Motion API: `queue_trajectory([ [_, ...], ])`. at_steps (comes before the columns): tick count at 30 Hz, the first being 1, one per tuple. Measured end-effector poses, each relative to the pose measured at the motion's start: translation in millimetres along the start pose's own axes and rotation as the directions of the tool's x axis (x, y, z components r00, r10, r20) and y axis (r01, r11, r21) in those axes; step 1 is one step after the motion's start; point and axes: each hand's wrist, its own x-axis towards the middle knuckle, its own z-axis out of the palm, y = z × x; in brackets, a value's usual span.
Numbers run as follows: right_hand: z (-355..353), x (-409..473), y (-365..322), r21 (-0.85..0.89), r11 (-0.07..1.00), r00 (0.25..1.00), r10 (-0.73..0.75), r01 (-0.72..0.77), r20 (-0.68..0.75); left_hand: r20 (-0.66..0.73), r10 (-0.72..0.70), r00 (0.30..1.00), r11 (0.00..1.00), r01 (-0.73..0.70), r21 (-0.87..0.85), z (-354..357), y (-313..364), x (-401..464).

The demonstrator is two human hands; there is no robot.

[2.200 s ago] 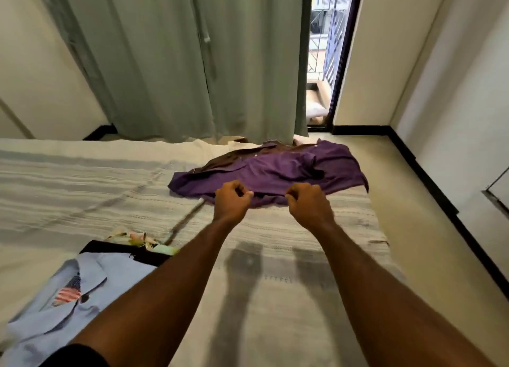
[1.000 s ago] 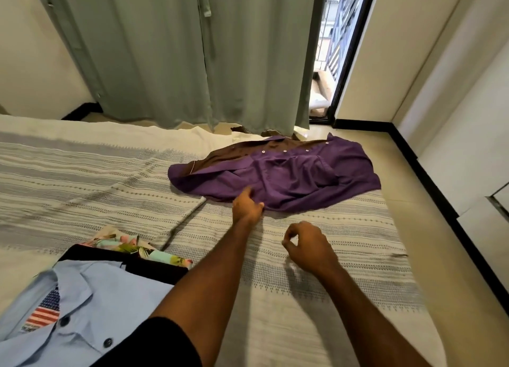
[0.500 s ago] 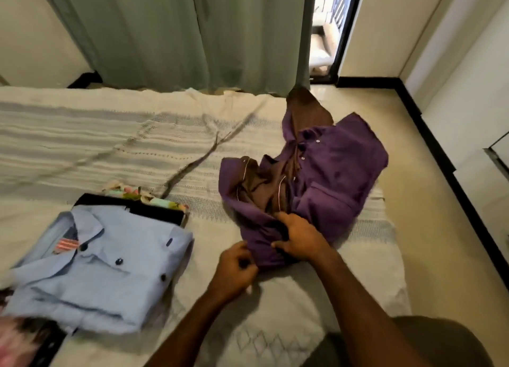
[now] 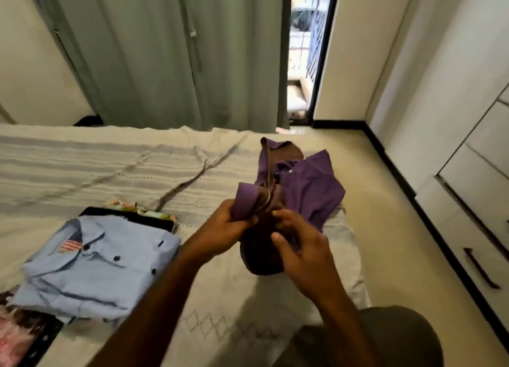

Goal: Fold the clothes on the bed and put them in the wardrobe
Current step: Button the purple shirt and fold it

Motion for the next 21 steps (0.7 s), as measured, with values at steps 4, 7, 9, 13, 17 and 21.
queue_trajectory([
  [4,-50.7,44.0,-53.3,-0.132,0.95,0.956,-0.289,0.281,-0.042,0.408,0.04,0.912,0.886,-0.221,0.407,-18.5,109.4,23.9],
  [7,-99.5,82.5,-94.7,0.022,0.962,0.918,-0.267,0.272,0.293,0.496,0.025,0.868,0.748,-0.345,0.567,-29.6,179.5,39.5],
  [9,-126.8,103.2,-118.8,0.014,0.974,0.903,-0.216,0.228,0.371,0.484,0.015,0.875,0.61,-0.391,0.689,-37.3,226.2,44.5],
  [13,-166.7,138.3,-161.9,-0.05,0.988,0.961,-0.131,0.147,0.242,0.3,0.328,0.896,0.355,-0.411,0.84,-62.8,289.6,63.1],
  [17,-201.7,154.4,-187.7,-0.075,0.992,0.983,-0.086,0.099,0.16,0.095,0.484,0.87,0.464,-0.347,0.815,-81.0,301.0,68.4],
  [21,-221.2,151.3,-182.8,-0.371,0.92,0.987,-0.083,0.129,0.135,-0.016,0.596,0.803,0.372,-0.258,0.892,-87.0,290.6,75.3],
])
